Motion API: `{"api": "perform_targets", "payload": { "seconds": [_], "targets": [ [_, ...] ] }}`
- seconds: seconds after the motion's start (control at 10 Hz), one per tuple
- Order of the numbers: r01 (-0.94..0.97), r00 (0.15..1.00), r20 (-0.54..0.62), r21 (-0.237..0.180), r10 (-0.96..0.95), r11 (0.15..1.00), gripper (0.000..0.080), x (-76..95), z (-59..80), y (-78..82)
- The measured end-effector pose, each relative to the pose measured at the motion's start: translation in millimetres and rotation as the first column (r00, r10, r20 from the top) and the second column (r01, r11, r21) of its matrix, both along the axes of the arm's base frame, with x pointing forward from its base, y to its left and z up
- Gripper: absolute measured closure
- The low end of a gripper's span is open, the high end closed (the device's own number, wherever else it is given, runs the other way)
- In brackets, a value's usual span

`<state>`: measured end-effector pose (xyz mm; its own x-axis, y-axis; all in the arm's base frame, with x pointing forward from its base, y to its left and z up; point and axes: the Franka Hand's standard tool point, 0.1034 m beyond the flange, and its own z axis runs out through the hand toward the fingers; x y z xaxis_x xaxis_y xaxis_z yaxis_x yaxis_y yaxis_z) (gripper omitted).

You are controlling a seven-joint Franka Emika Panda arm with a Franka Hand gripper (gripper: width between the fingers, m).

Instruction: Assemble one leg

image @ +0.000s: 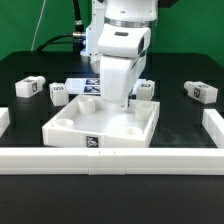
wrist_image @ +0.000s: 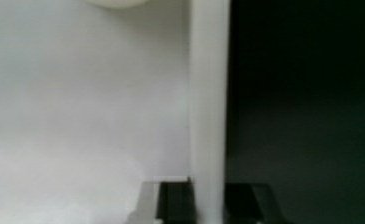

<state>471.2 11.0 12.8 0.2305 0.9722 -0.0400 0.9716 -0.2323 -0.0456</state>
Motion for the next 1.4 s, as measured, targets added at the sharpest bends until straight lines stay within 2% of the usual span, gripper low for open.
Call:
{"api": "perform_targets", "payload": {
  "seconds": [0.2,0.8,0.9,1.2,1.4],
  "targets": [
    [-0.091,0.996,0.012,0.001,0.091,0.996,0.0742,5.9,-0.2,10.2],
    [-0.097,0.995,0.021,0.004,0.097,0.995,0.0741,7.1,-0.4,13.5],
    [-0.114,0.993,0.025,0.007,0.114,0.993,0.0741,10.0,-0.3,21.6],
    [-0.171,0.984,0.047,0.031,0.170,0.985,0.0741,18.3,-0.3,61.2],
    [-0.219,0.974,0.057,0.039,0.217,0.975,0.0741,30.8,-0.3,72.6]
  ]
}}
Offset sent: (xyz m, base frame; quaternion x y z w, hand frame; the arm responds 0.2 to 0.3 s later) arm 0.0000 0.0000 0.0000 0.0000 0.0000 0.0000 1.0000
